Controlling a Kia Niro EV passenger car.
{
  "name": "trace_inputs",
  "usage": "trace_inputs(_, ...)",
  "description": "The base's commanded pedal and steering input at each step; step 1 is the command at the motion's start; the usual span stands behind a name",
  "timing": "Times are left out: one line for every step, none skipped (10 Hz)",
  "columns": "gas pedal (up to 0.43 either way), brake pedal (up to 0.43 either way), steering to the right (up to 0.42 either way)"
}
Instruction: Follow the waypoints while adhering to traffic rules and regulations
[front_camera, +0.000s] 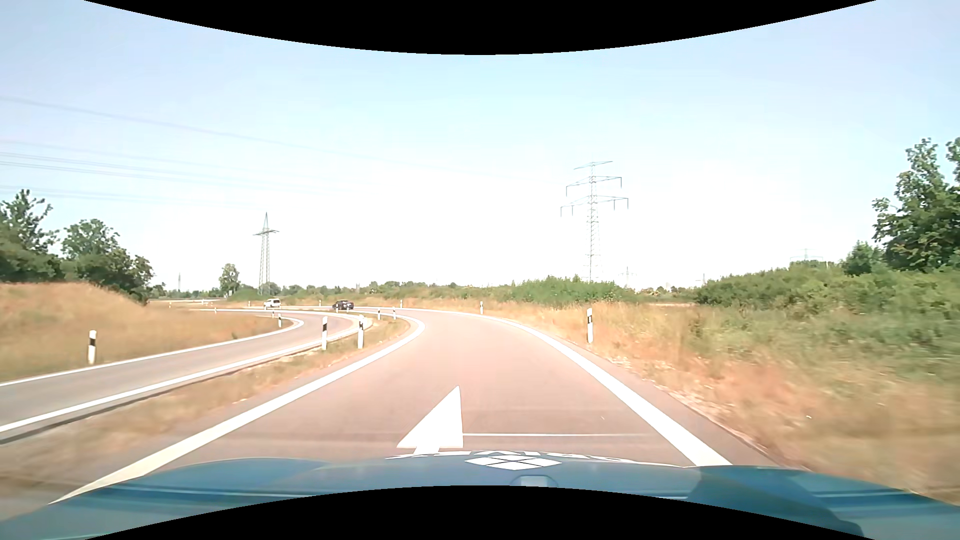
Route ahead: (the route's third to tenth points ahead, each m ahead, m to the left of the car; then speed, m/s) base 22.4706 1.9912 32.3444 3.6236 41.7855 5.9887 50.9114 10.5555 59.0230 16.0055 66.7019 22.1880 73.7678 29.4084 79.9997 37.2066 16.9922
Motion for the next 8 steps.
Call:
trace_inputs(0.138, 0.0, -0.03)
trace_inputs(0.13, 0.0, -0.031)
trace_inputs(0.13, 0.0, -0.033)
trace_inputs(0.118, 0.0, -0.033)
trace_inputs(0.118, 0.0, -0.035)
trace_inputs(0.118, 0.0, -0.036)
trace_inputs(0.118, 0.0, -0.038)
trace_inputs(0.118, 0.0, -0.04)
